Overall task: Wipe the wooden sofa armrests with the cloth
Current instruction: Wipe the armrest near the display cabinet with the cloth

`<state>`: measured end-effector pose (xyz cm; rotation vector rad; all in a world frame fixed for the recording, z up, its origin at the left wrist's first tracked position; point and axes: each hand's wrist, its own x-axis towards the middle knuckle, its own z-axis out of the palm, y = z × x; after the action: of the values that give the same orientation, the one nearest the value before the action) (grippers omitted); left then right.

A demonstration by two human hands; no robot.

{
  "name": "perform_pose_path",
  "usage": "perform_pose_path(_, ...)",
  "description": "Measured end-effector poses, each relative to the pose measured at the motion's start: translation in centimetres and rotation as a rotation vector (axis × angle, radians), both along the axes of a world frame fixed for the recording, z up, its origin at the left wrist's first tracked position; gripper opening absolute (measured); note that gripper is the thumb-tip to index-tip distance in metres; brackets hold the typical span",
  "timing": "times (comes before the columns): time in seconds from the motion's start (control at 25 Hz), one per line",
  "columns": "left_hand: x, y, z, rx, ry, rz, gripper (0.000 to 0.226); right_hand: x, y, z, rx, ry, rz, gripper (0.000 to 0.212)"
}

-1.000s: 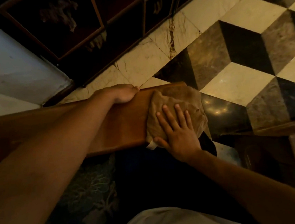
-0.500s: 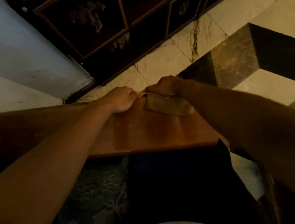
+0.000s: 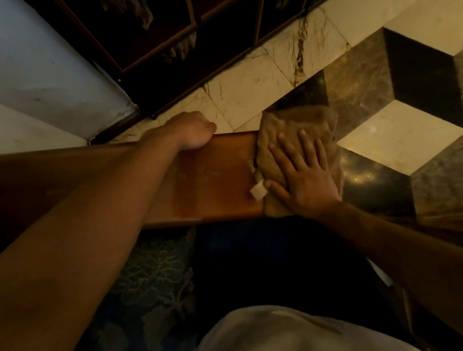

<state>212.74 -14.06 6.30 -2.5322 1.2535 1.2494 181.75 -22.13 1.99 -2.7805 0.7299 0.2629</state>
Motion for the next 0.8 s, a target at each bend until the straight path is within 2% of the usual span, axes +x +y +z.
perform_pose_path(0.12,-0.7,1.0,0.1,-0.022,0.019,-0.01,0.044,1.0,3.4,-0.6,-0.066,0.01,0.132,0.086)
perform_pose_path(0.2,-1.1,1.7,0.6,-0.129,-0.001,0.04,0.042,3.0,4.2,-0.8,-0.071,-0.024,0.25,0.091)
perform_pose_path(0.32,-1.4,2.7,1.5,-0.388,-0.074,0.292,0.035,7.5,3.9,-0.8,-0.059,-0.07,0.394,0.096)
perform_pose_path(0.52,-2.8,5.1,3.0,-0.504,-0.15,0.533,0.03,17.1,3.1,-0.1,0.076,-0.035,0.388,0.094)
perform_pose_path(0.64,-8.4,8.2,3.6,-0.598,-0.448,0.916,0.025,21.9,2.6,-0.4,0.232,-0.038,0.463,0.083)
perform_pose_path(0.72,-13.9,9.2,3.1,-0.499,-0.633,1.22,0.024,24.5,1.8,-0.8,0.373,-0.004,0.421,0.078)
perform_pose_path(0.76,-17.0,9.3,2.6,-0.389,-0.645,1.409,0.027,25.5,1.6,-0.9,0.434,0.036,0.411,0.077)
perform_pose_path(0.8,-19.9,9.0,2.1,-0.287,-0.564,1.639,0.032,26.0,1.3,-0.6,0.483,0.065,0.406,0.077)
